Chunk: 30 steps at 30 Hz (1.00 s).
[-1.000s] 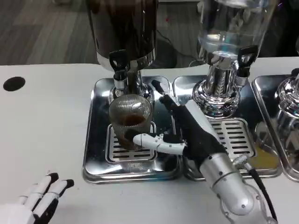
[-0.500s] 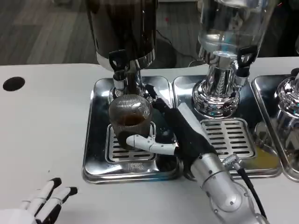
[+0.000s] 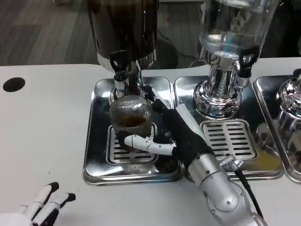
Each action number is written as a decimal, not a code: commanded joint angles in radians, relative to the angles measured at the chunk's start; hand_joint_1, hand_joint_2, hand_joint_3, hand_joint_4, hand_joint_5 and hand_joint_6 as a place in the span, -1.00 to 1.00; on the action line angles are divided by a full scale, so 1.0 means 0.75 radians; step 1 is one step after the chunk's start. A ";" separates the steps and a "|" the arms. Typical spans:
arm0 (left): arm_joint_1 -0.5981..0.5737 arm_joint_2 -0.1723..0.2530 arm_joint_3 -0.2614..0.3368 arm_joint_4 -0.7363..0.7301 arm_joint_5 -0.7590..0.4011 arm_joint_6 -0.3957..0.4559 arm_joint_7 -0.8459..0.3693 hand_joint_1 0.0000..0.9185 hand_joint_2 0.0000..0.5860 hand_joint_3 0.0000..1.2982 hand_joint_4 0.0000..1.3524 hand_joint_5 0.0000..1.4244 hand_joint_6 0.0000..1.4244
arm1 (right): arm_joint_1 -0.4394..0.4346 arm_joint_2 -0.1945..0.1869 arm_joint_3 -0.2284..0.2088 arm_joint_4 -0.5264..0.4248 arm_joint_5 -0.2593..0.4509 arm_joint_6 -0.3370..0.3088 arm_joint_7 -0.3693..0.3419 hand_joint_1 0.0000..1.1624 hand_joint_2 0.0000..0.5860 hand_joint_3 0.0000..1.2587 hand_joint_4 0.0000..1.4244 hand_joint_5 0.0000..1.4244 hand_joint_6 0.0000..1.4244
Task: Grasp the cup under the faucet to collect the drink, then remove the cup.
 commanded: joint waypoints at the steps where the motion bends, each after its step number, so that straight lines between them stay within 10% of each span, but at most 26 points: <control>1: 0.010 0.019 0.020 0.015 -0.020 -0.012 -0.017 -1.00 -0.71 -0.67 -0.91 -0.82 -0.45 | -0.040 0.017 0.001 0.037 0.008 -0.047 -0.024 0.16 -0.67 -0.97 -0.97 -0.92 -0.99; 30: 0.011 0.029 0.058 0.017 -0.052 -0.022 -0.049 -1.00 -0.71 -0.61 -0.89 -0.80 -0.45 | -0.084 0.050 0.000 0.139 0.009 -0.089 -0.060 0.20 -0.65 -0.80 -0.79 -0.78 -0.91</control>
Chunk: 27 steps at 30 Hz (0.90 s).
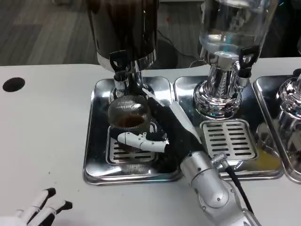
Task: Grasp the cup under the faucet to collect the drink, then remove the cup.
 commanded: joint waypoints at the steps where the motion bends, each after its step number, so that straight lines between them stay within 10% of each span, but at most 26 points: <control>1: -0.006 0.018 0.018 0.000 -0.016 -0.001 -0.026 -1.00 -0.71 -0.61 -0.89 -0.79 -0.45 | -0.013 -0.002 -0.004 0.006 0.007 -0.028 -0.011 0.20 -0.65 -0.80 -0.79 -0.78 -0.91; 27: 0.003 0.012 0.041 -0.023 -0.040 -0.015 -0.058 -1.00 -0.70 -0.59 -0.84 -0.76 -0.45 | 0.003 -0.031 0.009 0.003 0.003 -0.028 -0.005 0.24 -0.67 -0.75 -0.77 -0.76 -0.91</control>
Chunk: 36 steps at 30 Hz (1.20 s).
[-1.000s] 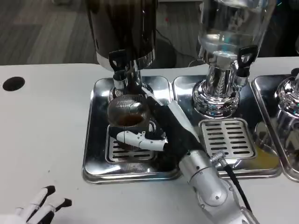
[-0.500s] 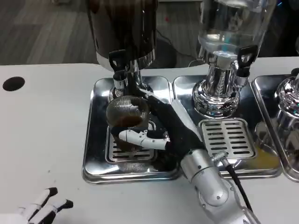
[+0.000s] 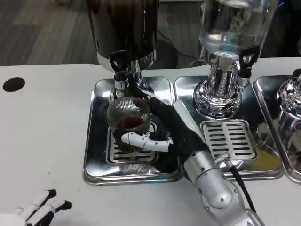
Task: Grasp the cup under the faucet to collect the drink, then remove the cup.
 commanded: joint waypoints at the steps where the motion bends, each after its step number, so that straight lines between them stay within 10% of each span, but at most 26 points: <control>1: 0.020 0.012 0.010 -0.005 -0.012 -0.015 -0.024 -1.00 -0.70 -0.59 -0.84 -0.76 -0.45 | 0.002 0.002 0.010 0.002 0.003 0.005 0.015 0.24 -0.67 -0.75 -0.78 -0.76 -0.91; 36: -0.019 0.035 0.041 0.018 -0.063 -0.017 -0.062 -1.00 -0.70 -0.55 -0.79 -0.71 -0.44 | -0.002 -0.016 0.026 0.019 -0.020 0.011 -0.004 0.27 -0.70 -0.66 -0.62 -0.67 -0.89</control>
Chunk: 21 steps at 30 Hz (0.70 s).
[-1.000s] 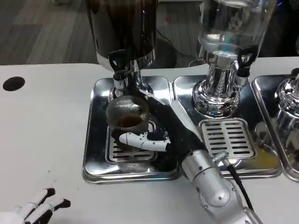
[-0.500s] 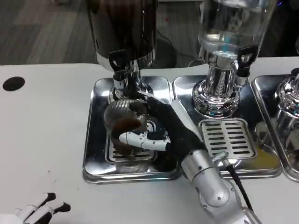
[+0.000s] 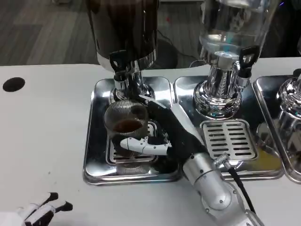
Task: Grasp the cup under the faucet to collect the drink, then remove the cup.
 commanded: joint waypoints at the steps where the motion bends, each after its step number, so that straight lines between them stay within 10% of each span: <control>1: -0.001 0.008 0.011 0.003 -0.004 0.006 -0.025 -1.00 -0.70 -0.55 -0.79 -0.71 -0.44 | 0.002 -0.002 -0.002 0.002 -0.006 0.001 -0.010 0.27 -0.69 -0.64 -0.61 -0.66 -0.89; 21: 0.004 0.002 0.020 0.009 -0.017 0.002 -0.022 -1.00 -0.68 -0.53 -0.75 -0.69 -0.44 | 0.028 -0.001 -0.004 -0.007 -0.009 -0.014 -0.040 0.28 -0.68 -0.49 -0.45 -0.57 -0.81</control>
